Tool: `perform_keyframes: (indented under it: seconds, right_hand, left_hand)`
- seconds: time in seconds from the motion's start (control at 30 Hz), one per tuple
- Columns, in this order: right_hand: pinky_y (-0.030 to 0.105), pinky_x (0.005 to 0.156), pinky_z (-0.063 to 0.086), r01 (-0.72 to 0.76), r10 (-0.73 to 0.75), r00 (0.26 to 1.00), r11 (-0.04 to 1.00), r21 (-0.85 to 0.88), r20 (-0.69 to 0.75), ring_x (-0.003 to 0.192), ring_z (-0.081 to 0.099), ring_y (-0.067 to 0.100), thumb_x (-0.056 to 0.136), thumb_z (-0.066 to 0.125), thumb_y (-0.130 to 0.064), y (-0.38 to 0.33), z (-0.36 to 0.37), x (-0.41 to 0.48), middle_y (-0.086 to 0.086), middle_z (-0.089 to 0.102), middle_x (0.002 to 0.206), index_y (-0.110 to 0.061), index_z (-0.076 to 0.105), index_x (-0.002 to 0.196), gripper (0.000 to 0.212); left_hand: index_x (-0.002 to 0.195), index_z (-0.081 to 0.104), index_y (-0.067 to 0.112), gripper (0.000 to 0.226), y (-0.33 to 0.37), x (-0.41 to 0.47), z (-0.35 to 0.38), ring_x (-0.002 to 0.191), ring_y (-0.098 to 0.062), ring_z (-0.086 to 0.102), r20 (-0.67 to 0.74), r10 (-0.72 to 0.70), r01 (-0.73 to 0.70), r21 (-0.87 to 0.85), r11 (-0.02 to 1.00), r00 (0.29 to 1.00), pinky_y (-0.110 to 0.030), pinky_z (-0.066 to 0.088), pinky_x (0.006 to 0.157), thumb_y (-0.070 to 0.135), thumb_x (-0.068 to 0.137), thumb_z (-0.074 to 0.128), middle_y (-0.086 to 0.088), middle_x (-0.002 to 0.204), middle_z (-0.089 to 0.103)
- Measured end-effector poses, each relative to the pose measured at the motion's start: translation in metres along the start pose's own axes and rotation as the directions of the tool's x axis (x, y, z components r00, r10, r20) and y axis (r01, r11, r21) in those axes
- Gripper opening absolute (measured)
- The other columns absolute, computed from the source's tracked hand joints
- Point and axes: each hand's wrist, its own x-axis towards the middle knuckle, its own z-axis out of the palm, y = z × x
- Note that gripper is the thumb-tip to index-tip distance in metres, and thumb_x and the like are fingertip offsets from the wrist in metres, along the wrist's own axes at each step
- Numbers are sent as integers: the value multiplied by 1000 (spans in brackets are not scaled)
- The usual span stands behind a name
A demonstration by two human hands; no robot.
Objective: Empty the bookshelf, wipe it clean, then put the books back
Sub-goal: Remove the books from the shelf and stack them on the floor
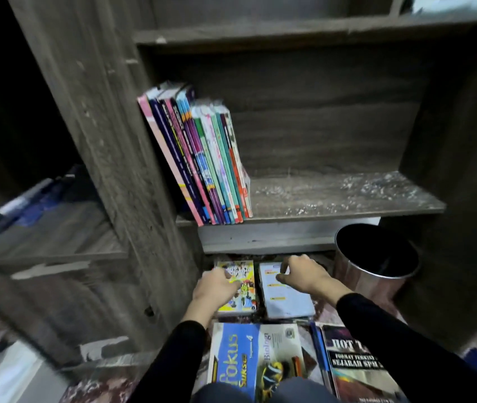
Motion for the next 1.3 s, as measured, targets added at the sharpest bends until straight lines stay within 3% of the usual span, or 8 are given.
perform_keyframes:
  seconds: [0.2, 0.33, 0.5, 0.67, 0.77, 0.9, 1.07, 1.3]
  right_hand:
    - [32, 74, 46, 86, -82, 991, 996, 28, -104, 96, 61, 31, 88, 58, -31, -27, -47, 7, 14, 67, 99, -9, 64, 98, 25]
    - [31, 73, 48, 146, -131, 973, 987, 63, -191, 92, 63, 29, 89, 61, -32, -48, -79, 20, 14, 67, 95, -7, 66, 98, 27]
    - [31, 75, 50, 198, -169, 942, 978, 71, -291, 88, 63, 27, 91, 59, -29, -73, -113, 41, 12, 68, 99, -6, 65, 98, 25]
    - [42, 89, 50, 241, -216, 905, 970, 24, -366, 105, 60, 34, 95, 54, -34, -94, -137, 59, 17, 63, 116, -7, 49, 124, 40]
    - [42, 86, 46, 250, -229, 884, 968, -3, -408, 110, 57, 38, 97, 48, -41, -101, -146, 71, 21, 60, 121, -7, 37, 135, 52]
    - [41, 83, 44, 304, -253, 875, 951, 62, -413, 111, 56, 38, 99, 41, -44, -110, -149, 84, 20, 60, 122, -10, 31, 138, 52]
    - [43, 85, 47, 333, -255, 864, 937, 110, -435, 107, 59, 35, 97, 37, -51, -107, -140, 100, 16, 62, 122, -17, 29, 141, 56]
    - [35, 72, 41, 359, -318, 778, 933, -31, -542, 99, 64, 31, 98, 31, -53, -99, -129, 107, 9, 67, 112, -19, 29, 143, 57]
  left_hand:
    - [118, 59, 16, 34, 38, 1, -58, 102, -21, 61, -220, 197, -176, 112, 978, 955, -32, 50, 89, 35, 90, 58, -3, 113, 64]
    - [121, 58, 16, 34, 72, 3, -100, 98, -22, 62, -385, 361, -271, 268, 924, 850, -35, 52, 83, 33, 92, 53, -3, 109, 64]
    - [138, 42, 14, 54, 104, 17, -146, 129, -23, 39, -490, 529, -293, 480, 827, 693, -43, 44, 99, 34, 89, 55, -6, 140, 43]
    - [149, 17, 12, 77, 121, 32, -180, 143, -24, 15, -581, 586, -237, 566, 790, 566, -44, 27, 110, 36, 88, 58, -6, 156, 16]
    - [151, 9, 13, 79, 126, 45, -190, 146, -22, 6, -562, 596, -184, 621, 762, 574, -47, 18, 113, 43, 92, 52, -3, 159, 8]
    - [150, 13, 14, 72, 121, 59, -189, 145, -19, 11, -554, 612, -136, 668, 731, 564, -49, 15, 113, 44, 94, 47, -2, 156, 19]
    - [149, 20, 14, 69, 113, 70, -177, 143, -18, 19, -619, 629, -169, 636, 753, 471, -47, 10, 114, 35, 93, 53, -2, 154, 27]
    - [148, 25, 14, 66, 114, 76, -169, 141, -19, 23, -665, 609, -196, 590, 783, 432, -47, 9, 115, 30, 92, 55, -3, 151, 31]
